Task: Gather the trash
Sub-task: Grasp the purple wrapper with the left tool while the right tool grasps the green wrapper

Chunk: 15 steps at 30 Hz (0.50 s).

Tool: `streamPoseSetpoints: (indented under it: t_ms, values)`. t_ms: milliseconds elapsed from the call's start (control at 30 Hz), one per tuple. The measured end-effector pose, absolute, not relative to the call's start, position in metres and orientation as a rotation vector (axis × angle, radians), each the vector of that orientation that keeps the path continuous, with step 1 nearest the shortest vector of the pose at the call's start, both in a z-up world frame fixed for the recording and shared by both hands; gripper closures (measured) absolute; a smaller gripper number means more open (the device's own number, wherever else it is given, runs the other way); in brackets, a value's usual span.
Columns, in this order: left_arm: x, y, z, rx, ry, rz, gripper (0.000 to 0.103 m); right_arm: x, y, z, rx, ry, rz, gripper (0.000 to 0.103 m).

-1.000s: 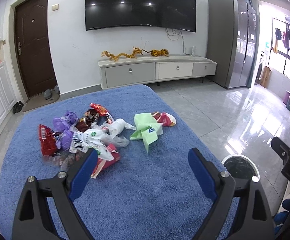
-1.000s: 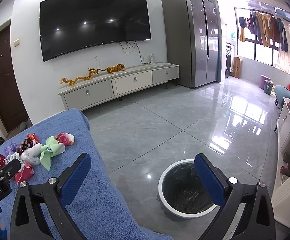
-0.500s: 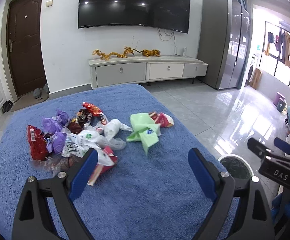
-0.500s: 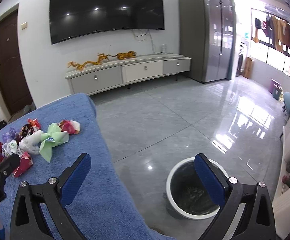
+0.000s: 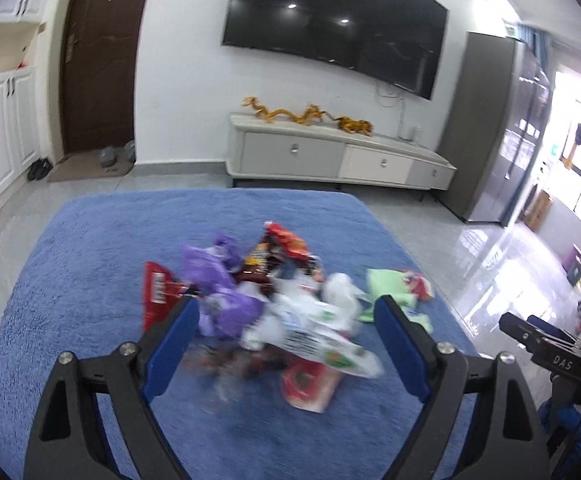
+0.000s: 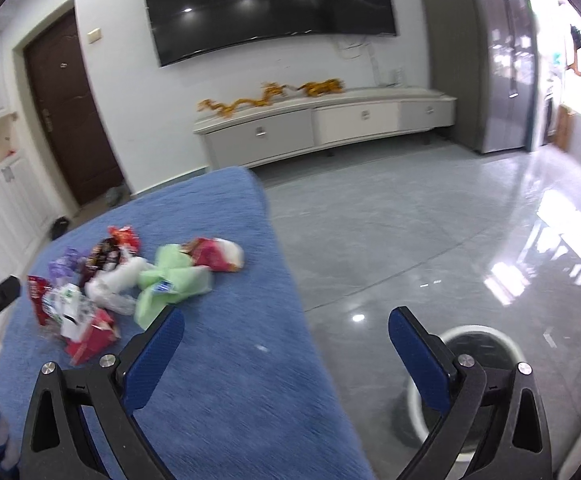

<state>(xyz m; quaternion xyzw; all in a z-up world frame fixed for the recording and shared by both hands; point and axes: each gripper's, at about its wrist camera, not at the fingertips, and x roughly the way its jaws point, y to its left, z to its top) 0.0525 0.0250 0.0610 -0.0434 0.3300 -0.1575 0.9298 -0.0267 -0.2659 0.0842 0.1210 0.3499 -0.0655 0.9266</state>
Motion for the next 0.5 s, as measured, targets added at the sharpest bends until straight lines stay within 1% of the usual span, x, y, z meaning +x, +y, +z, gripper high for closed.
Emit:
streamPoseSetpoints:
  t_ms: [67, 133, 167, 233, 267, 333, 400, 500]
  values:
    - [0.067, 0.034, 0.054, -0.117, 0.707, -0.313, 0.022, -0.007, -0.262, 0.081, 0.260, 0.728, -0.077, 0.009]
    - [0.081, 0.042, 0.045, -0.153, 0.742, -0.319, 0.025, 0.012, -0.260, 0.077, 0.289, 0.741, -0.024, 0.016]
    - [0.087, 0.044, 0.042, -0.166, 0.757, -0.321, 0.026, 0.019, -0.259, 0.076, 0.299, 0.741, -0.009, 0.017]
    - [0.098, 0.046, 0.035, -0.185, 0.783, -0.329, 0.032, 0.038, -0.258, 0.071, 0.310, 0.753, 0.015, 0.019]
    - [0.102, 0.046, 0.031, -0.189, 0.792, -0.334, 0.032, 0.048, -0.258, 0.068, 0.308, 0.757, 0.025, 0.020]
    - [0.111, 0.046, 0.025, -0.193, 0.814, -0.329, 0.035, 0.065, -0.261, 0.061, 0.337, 0.774, 0.046, 0.026]
    - [0.118, 0.047, 0.019, -0.200, 0.830, -0.324, 0.036, 0.080, -0.264, 0.053, 0.349, 0.792, 0.049, 0.029]
    - [0.124, 0.049, 0.010, -0.202, 0.849, -0.300, 0.036, 0.098, -0.265, 0.038, 0.344, 0.830, 0.066, 0.031]
